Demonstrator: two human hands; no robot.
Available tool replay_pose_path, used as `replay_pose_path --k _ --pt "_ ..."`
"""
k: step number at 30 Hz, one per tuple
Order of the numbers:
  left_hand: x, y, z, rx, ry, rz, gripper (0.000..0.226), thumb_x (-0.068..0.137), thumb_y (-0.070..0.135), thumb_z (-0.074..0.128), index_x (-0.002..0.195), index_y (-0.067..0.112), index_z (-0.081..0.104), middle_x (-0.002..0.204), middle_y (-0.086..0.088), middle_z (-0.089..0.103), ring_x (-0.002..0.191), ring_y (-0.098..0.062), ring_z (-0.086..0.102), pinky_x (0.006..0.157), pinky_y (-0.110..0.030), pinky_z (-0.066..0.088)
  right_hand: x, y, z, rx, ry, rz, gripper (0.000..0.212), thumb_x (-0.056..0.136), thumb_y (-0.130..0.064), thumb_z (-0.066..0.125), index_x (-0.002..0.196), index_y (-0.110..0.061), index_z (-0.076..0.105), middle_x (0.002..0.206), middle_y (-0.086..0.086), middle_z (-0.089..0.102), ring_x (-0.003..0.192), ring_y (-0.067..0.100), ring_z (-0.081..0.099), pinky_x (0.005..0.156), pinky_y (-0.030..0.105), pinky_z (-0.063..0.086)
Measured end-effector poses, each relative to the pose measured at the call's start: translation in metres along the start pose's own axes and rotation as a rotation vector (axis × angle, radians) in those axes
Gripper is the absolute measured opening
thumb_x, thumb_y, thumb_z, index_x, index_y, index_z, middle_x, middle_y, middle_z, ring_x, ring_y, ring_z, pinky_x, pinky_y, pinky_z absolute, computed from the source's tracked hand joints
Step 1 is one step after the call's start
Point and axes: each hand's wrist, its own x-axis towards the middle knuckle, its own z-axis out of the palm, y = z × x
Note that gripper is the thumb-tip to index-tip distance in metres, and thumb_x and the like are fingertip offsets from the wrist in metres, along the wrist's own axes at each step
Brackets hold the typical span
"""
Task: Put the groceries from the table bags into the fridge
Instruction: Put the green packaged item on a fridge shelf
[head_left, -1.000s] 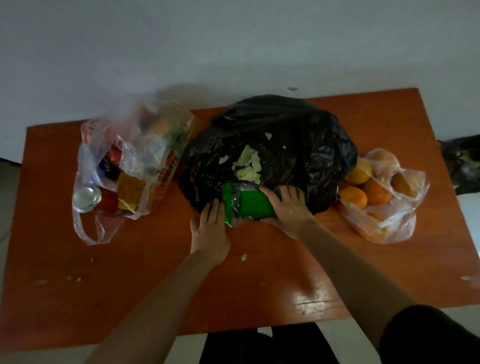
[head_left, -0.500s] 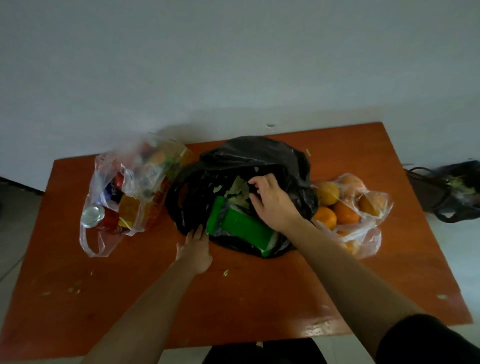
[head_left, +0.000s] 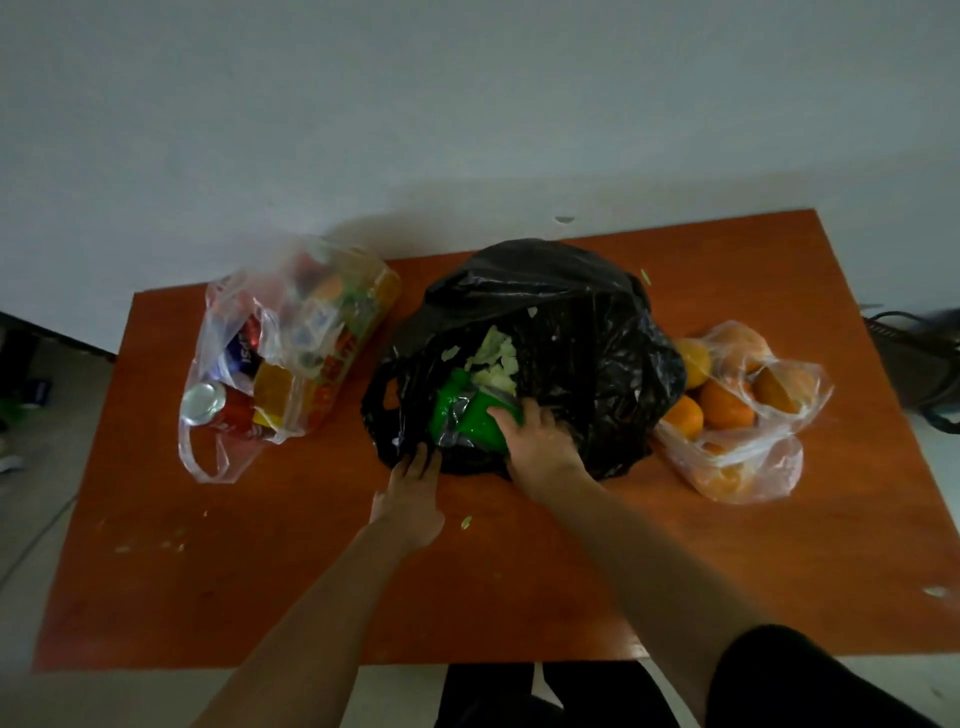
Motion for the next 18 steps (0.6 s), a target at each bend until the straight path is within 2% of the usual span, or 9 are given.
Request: replay_pose_path --k 3,8,12,15,18 --pt "-0.002 -0.002 0.000 0.008 0.016 -0.001 0.081 0.095 0.015 0.047 0.158 0.024 -0.003 0.165 0.002 -0.015 0.152 -0.025 -0.002 0.116 -0.053 0.029 0.000 0.000 -0.004 0.051 -0.010 -0.026 0.089 0.091 -0.007 0.064 0.156 -0.031 0.009 0.147 0.020 0.030 0.126 0.038 0.045 0.099 0.050 0.049" --pt "-0.011 0.001 -0.019 0.025 0.008 0.014 0.073 0.096 0.015 0.043 0.159 0.023 0.006 0.167 -0.001 -0.001 0.150 -0.027 0.011 0.116 -0.048 0.030 -0.017 0.010 -0.027 0.326 0.159 -0.162 0.063 0.102 -0.022 0.052 0.155 -0.020 0.019 0.138 0.013 0.038 0.126 0.033 0.045 0.098 0.049 0.051" --pt "-0.026 0.007 -0.041 0.055 0.073 0.045 0.070 0.096 0.016 0.042 0.158 0.022 0.011 0.166 -0.003 0.003 0.150 -0.028 0.011 0.118 -0.049 0.028 -0.030 0.022 -0.054 0.559 0.214 -0.144 0.057 0.102 -0.029 0.052 0.153 -0.021 0.027 0.145 0.009 0.033 0.121 0.030 0.051 0.092 0.038 0.051" --pt "-0.039 0.015 -0.059 0.061 0.119 0.058 0.069 0.096 0.014 0.039 0.158 0.021 0.010 0.166 -0.003 0.002 0.152 -0.028 0.007 0.119 -0.049 0.024 -0.038 0.032 -0.075 0.773 0.208 -0.069 0.055 0.102 -0.035 0.052 0.152 -0.024 0.031 0.149 0.004 0.035 0.103 0.019 0.056 0.080 0.028 0.049" --pt "-0.053 0.020 -0.071 0.084 0.142 0.060 0.066 0.099 0.016 0.037 0.159 0.022 0.009 0.167 -0.001 -0.001 0.152 -0.027 0.004 0.120 -0.048 0.023 -0.048 0.034 -0.092 1.080 0.212 0.057 0.055 0.102 -0.036 0.053 0.152 -0.023 0.035 0.119 -0.004 0.058 0.087 0.017 0.063 0.064 0.023 0.048"
